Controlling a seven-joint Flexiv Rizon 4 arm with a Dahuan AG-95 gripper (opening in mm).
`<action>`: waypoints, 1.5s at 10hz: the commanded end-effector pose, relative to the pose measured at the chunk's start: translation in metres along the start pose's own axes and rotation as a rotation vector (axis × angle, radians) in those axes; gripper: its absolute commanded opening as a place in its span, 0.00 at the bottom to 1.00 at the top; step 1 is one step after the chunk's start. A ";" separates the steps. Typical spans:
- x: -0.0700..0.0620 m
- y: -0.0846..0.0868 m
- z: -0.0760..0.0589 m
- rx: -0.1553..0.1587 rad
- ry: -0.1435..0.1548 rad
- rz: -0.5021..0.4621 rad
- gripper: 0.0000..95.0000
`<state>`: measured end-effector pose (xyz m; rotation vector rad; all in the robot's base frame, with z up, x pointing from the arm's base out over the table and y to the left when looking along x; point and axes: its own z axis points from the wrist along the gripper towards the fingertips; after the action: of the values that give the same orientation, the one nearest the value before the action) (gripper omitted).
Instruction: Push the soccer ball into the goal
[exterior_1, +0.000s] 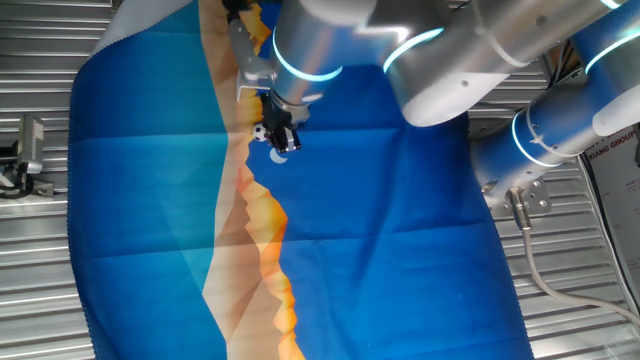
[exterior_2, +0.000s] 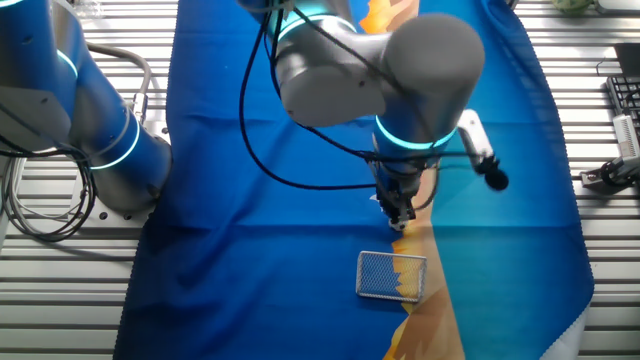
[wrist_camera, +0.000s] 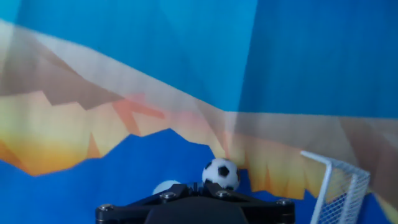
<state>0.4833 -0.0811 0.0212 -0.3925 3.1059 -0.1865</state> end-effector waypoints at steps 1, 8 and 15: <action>-0.001 -0.006 0.000 0.020 0.006 -0.007 0.00; -0.015 0.024 -0.012 -0.069 -0.003 0.088 0.00; -0.062 0.060 -0.021 -0.093 -0.006 0.139 0.00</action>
<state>0.5307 -0.0044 0.0375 -0.1777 3.1295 -0.0299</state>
